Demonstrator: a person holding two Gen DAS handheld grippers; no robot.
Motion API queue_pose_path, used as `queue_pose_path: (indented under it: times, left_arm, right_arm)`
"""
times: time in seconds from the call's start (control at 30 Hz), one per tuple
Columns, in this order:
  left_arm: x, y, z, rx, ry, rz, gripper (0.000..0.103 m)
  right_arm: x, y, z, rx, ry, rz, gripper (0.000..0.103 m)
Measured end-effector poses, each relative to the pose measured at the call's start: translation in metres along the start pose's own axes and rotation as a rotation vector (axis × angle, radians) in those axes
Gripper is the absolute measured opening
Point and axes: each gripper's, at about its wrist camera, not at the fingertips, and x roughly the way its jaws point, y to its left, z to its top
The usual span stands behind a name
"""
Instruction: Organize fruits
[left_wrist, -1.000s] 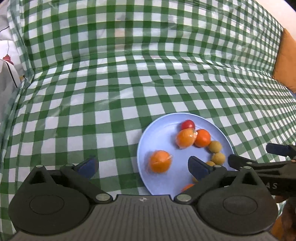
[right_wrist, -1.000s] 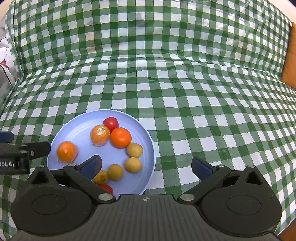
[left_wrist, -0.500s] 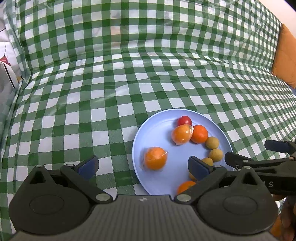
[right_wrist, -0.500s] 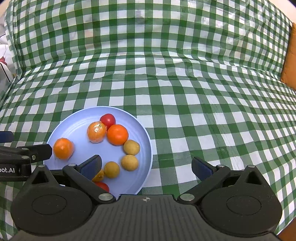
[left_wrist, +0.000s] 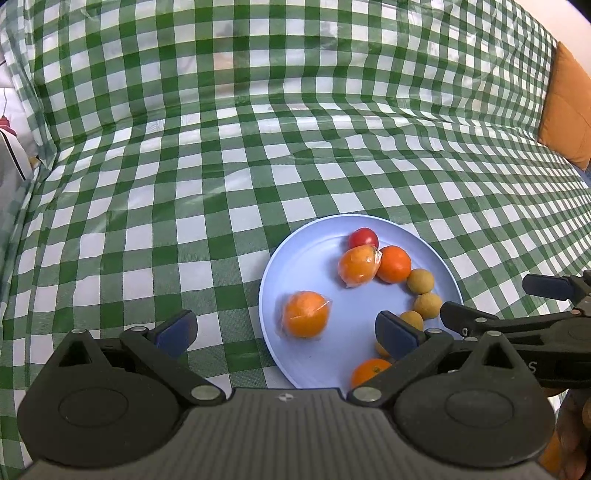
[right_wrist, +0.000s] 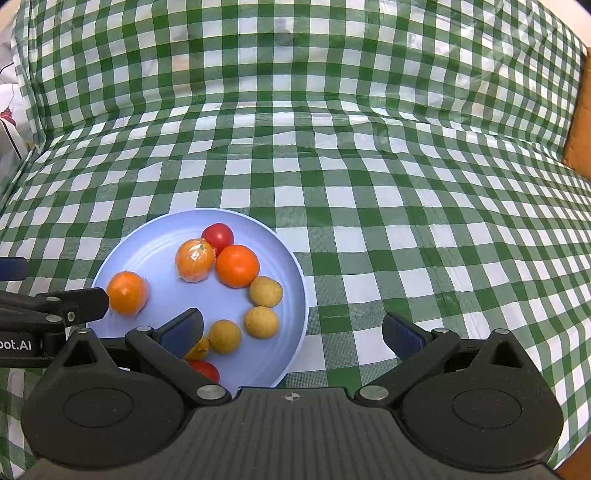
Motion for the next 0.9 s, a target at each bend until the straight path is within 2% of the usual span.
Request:
queue_pose_path:
  times: [0.9]
  left_arm:
    - [0.0037,-0.003,-0.0008,0.013,0.011,-0.008,0.103]
  right_arm:
    - [0.007,0.0015,-0.0003,-0.01,0.011,-0.007,0.102]
